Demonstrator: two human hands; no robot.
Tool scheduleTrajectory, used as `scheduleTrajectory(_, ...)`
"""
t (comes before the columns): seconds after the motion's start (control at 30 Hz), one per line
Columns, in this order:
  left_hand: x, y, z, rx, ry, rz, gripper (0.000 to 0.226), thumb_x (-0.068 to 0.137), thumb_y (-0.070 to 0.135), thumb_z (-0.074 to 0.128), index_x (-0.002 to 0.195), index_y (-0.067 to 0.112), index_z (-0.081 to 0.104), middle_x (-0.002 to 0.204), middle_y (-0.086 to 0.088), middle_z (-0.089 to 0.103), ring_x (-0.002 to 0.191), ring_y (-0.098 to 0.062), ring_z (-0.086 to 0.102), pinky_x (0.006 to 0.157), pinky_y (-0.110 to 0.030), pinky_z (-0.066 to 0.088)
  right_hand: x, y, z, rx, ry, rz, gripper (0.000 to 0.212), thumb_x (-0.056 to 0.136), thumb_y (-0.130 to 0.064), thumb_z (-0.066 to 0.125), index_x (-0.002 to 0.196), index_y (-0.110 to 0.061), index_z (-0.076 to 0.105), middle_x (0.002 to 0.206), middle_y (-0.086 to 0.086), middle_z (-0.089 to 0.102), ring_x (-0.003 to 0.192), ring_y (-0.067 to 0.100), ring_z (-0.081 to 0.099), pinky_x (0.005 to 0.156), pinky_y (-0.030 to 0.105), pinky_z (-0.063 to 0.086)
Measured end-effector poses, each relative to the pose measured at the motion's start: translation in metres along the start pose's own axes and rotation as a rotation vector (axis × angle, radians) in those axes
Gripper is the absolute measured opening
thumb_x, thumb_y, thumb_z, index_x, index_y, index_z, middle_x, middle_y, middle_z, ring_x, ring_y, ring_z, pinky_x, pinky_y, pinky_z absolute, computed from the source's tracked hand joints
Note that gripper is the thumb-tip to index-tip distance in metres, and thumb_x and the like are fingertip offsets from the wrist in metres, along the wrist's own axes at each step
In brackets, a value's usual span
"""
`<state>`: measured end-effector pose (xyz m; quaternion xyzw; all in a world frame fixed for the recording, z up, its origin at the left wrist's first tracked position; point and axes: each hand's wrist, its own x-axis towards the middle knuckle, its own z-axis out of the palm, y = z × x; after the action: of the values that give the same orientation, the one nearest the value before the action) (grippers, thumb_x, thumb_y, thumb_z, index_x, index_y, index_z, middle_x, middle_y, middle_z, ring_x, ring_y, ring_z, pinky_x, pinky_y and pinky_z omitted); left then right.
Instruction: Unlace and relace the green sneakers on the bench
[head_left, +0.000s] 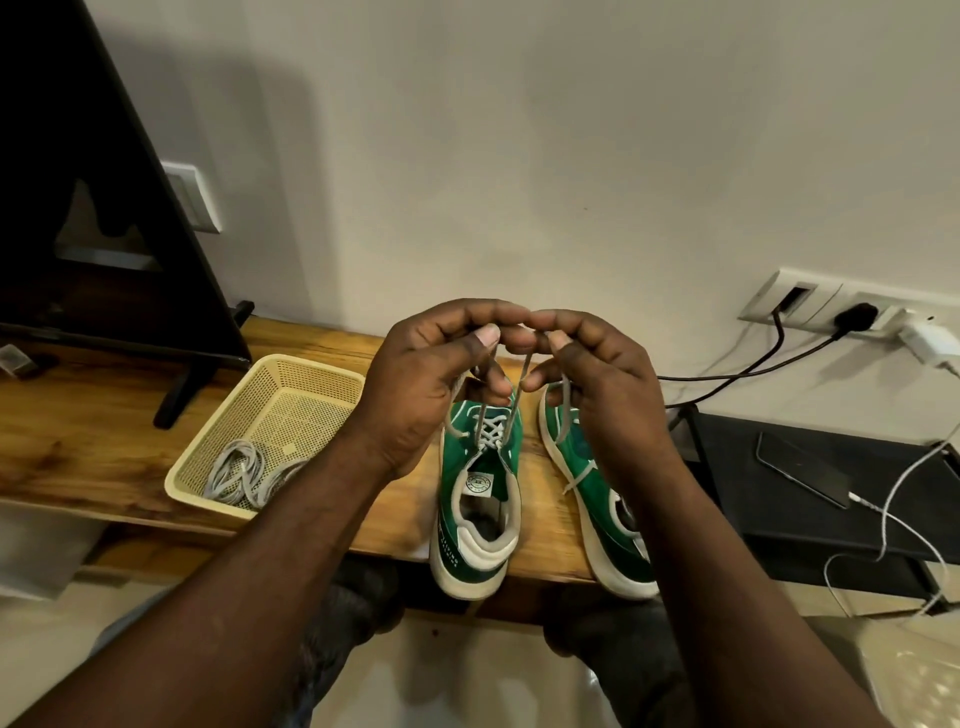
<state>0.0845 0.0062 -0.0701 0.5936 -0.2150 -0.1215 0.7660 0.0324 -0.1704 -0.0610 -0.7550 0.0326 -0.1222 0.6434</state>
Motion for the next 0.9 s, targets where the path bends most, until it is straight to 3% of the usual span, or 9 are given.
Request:
scheduleTrajectory(0.17, 0.003, -0.003, 0.002, 0.094, 0.071, -0.021, 0.03, 0.106, 0.001, 0.05, 0.123, 0.012, 0.073, 0.101, -0.003, 0.076, 0.075, -0.021, 0.068, 0.071, -0.034, 0.059, 0.001, -0.001, -0.003, -0.14, -0.011, 0.001, 0.024, 0.108, -0.012, 0.049, 0.12, -0.023, 0.067, 0.097, 0.001, 0.079, 0.075, 0.02, 0.073, 0.064, 0.024, 0.052)
scheduleTrajectory(0.27, 0.01, -0.021, -0.01, 0.581, 0.306, -0.072, 0.032, 0.101, 0.011, 0.063, 0.127, 0.029, 0.071, 0.121, 0.011, 0.069, 0.096, -0.016, 0.072, 0.081, -0.033, 0.058, 0.007, 0.02, -0.013, -0.609, 0.092, 0.069, 0.01, 0.101, -0.025, 0.065, 0.108, -0.03, 0.061, 0.076, -0.004, 0.077, 0.063, 0.012, 0.071, 0.06, 0.033, 0.058)
scheduleTrajectory(0.33, 0.012, -0.03, -0.021, 0.869, 0.311, -0.184, 0.034, 0.094, 0.023, 0.073, 0.127, 0.032, 0.069, 0.126, 0.013, 0.064, 0.103, -0.015, 0.068, 0.085, -0.031, 0.052, 0.008, 0.03, -0.017, -0.742, 0.122, 0.143, 0.013, 0.095, -0.035, 0.073, 0.094, -0.027, 0.063, 0.071, -0.002, 0.074, 0.064, 0.012, 0.069, 0.065, 0.036, 0.059)
scheduleTrajectory(0.43, 0.01, -0.033, -0.021, 0.785, 0.129, -0.191, 0.037, 0.086, 0.024, 0.082, 0.12, 0.035, 0.072, 0.116, 0.019, 0.068, 0.091, -0.005, 0.068, 0.082, -0.03, 0.055, 0.007, 0.028, -0.016, -0.439, -0.022, 0.235, 0.009, 0.1, -0.026, 0.071, 0.095, -0.018, 0.071, 0.078, 0.002, 0.078, 0.059, 0.006, 0.064, 0.058, 0.027, 0.051)
scheduleTrajectory(0.53, 0.008, -0.031, -0.008, 0.747, -0.048, -0.055, 0.045, 0.086, 0.018, 0.083, 0.126, 0.036, 0.071, 0.116, 0.02, 0.068, 0.078, 0.007, 0.063, 0.072, -0.015, 0.049, 0.007, 0.023, -0.008, -0.237, -0.208, 0.224, 0.009, 0.105, -0.015, 0.061, 0.106, -0.011, 0.07, 0.087, 0.009, 0.078, 0.065, 0.018, 0.065, 0.062, 0.028, 0.052)
scheduleTrajectory(0.6, 0.01, -0.032, -0.004, 0.733, -0.034, -0.059, 0.031, 0.09, 0.02, 0.08, 0.117, 0.036, 0.076, 0.102, 0.016, 0.073, 0.078, 0.006, 0.066, 0.07, -0.015, 0.049, 0.008, 0.024, -0.006, -0.219, -0.164, 0.186, 0.006, 0.103, -0.015, 0.064, 0.105, -0.011, 0.067, 0.085, 0.01, 0.077, 0.066, 0.019, 0.065, 0.063, 0.033, 0.053)
scheduleTrajectory(0.7, 0.012, -0.035, -0.007, 0.774, 0.027, -0.082, 0.009, 0.091, 0.025, 0.08, 0.092, 0.034, 0.076, 0.08, 0.012, 0.072, 0.071, 0.002, 0.066, 0.065, -0.021, 0.049, 0.008, 0.022, -0.012, -0.168, -0.108, 0.177, 0.009, 0.101, -0.016, 0.068, 0.105, -0.009, 0.067, 0.083, 0.01, 0.077, 0.059, 0.009, 0.06, 0.055, 0.022, 0.047)
scheduleTrajectory(0.9, 0.02, -0.043, -0.015, 0.894, 0.134, -0.147, 0.009, 0.095, 0.027, 0.076, 0.088, 0.032, 0.071, 0.083, 0.013, 0.07, 0.079, -0.008, 0.067, 0.071, -0.031, 0.055, 0.009, 0.026, -0.02, 0.241, -0.175, 0.147, 0.019, 0.101, -0.018, 0.06, 0.11, -0.007, 0.072, 0.09, 0.011, 0.072, 0.063, 0.017, 0.056, 0.056, 0.026, 0.039)
